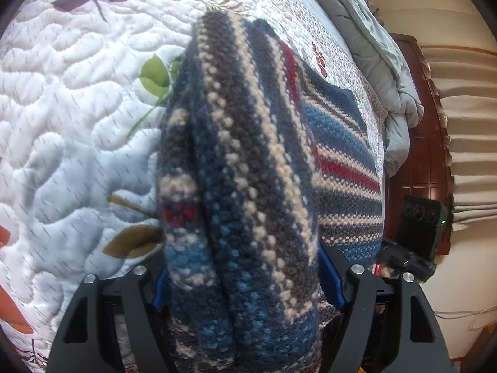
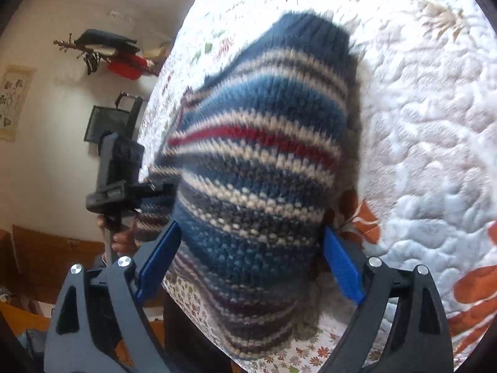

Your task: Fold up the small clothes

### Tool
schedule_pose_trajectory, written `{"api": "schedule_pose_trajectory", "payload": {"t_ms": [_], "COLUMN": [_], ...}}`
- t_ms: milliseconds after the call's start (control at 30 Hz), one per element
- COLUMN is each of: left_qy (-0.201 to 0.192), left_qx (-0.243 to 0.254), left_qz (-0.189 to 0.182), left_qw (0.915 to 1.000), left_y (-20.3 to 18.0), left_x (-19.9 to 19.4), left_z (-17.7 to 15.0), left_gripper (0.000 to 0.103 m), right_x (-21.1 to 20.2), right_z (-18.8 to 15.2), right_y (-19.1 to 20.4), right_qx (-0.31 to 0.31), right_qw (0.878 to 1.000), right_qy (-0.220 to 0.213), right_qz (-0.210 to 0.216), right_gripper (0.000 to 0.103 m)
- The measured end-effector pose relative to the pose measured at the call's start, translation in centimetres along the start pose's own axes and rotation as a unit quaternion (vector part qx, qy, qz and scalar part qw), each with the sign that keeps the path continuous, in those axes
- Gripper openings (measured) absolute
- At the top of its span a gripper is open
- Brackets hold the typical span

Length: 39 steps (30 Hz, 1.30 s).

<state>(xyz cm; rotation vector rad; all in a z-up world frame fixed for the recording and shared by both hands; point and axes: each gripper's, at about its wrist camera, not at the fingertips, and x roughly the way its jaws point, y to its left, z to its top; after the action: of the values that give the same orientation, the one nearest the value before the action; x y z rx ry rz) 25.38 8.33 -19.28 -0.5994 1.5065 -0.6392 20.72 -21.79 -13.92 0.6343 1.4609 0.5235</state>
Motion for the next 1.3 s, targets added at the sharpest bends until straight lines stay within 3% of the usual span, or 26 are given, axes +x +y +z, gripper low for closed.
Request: {"api": "schedule_pose_trajectory", "payload": {"t_ms": [133, 267, 333, 400, 500, 600, 700, 967, 1300], "left_qy": [-0.004, -0.006, -0.007, -0.008, -0.012, -0.019, -0.026, -0.024, -0.031], "left_qx": [0.002, 0.002, 0.002, 0.003, 0.002, 0.012, 0.021, 0.04, 0.089], "left_qz": [0.005, 0.005, 0.006, 0.006, -0.004, 0.0, 0.011, -0.005, -0.034], "left_qw": [1.0, 1.0, 1.0, 0.9999, 0.9999, 0.9997, 0.9994, 0.9989, 0.9949], "left_y": [-0.3, -0.5, -0.5, -0.7, -1.4, -2.2, -3.4, -7.7, -17.8], "left_x": [0.1, 0.2, 0.2, 0.2, 0.1, -0.1, -0.2, 1.9, 6.3], "left_z": [0.1, 0.0, 0.0, 0.0, 0.1, -0.1, -0.4, -1.2, 0.2], "left_gripper": [0.076, 0.076, 0.076, 0.075, 0.06, 0.052, 0.048, 0.045, 0.045], "right_x": [-0.5, 1.5, 1.7, 1.4, 0.6, -0.1, -1.0, -5.5, -14.6], "right_z": [0.9, 1.0, 0.9, 0.7, 0.3, 0.0, -0.2, -1.1, -1.4], "right_y": [-0.4, -0.7, -1.0, -1.3, -1.6, -1.0, 0.1, 0.8, -1.9], "right_qx": [0.01, 0.023, 0.029, 0.037, 0.039, 0.018, -0.004, -0.033, -0.044], "right_qw": [1.0, 0.999, 0.999, 0.999, 0.999, 0.999, 1.0, 0.998, 0.993], "right_qy": [-0.006, 0.021, 0.013, 0.005, -0.006, -0.013, -0.021, -0.048, -0.104], "right_qz": [-0.015, -0.005, 0.003, 0.013, 0.029, 0.026, 0.019, -0.011, -0.039], "right_gripper": [0.09, 0.088, 0.083, 0.068, 0.055, 0.052, 0.05, 0.05, 0.05]}}
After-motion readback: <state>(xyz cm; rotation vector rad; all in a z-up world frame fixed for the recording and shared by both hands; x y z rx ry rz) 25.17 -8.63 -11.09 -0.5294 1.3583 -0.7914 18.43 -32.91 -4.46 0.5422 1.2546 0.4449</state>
